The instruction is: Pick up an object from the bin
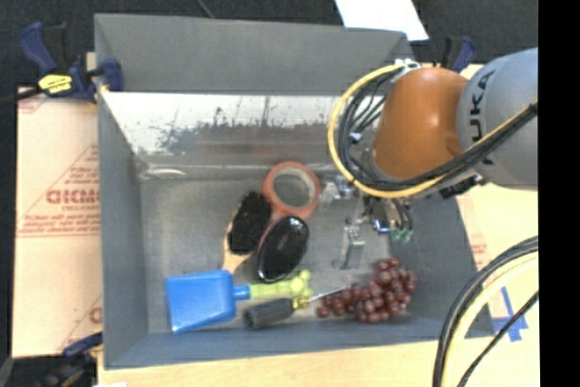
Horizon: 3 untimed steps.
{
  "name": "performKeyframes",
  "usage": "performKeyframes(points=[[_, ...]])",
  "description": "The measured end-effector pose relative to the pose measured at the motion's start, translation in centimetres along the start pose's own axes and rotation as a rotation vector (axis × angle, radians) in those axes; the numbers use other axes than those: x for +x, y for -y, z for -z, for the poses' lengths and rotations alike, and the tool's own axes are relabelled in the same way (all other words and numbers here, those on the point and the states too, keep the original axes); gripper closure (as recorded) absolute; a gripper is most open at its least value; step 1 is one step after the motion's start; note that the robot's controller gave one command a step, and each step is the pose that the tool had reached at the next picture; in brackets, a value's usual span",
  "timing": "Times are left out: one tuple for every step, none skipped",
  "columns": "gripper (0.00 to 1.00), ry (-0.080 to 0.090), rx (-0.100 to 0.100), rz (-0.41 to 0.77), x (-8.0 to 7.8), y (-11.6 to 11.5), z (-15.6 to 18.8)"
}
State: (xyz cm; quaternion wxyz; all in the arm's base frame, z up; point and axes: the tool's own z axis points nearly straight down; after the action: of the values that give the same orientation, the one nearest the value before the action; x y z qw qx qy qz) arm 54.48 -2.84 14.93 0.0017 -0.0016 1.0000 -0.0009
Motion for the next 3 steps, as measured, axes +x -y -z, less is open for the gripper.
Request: performKeyframes(points=[[0.0,0.0,0.0,0.0,0.0,0.0,0.0],[0.0,0.003,-0.001,-0.05,6.2,0.6,-7.3],[0.0,0.019,0.0,0.003,-0.5,-4.4,-6.2]])
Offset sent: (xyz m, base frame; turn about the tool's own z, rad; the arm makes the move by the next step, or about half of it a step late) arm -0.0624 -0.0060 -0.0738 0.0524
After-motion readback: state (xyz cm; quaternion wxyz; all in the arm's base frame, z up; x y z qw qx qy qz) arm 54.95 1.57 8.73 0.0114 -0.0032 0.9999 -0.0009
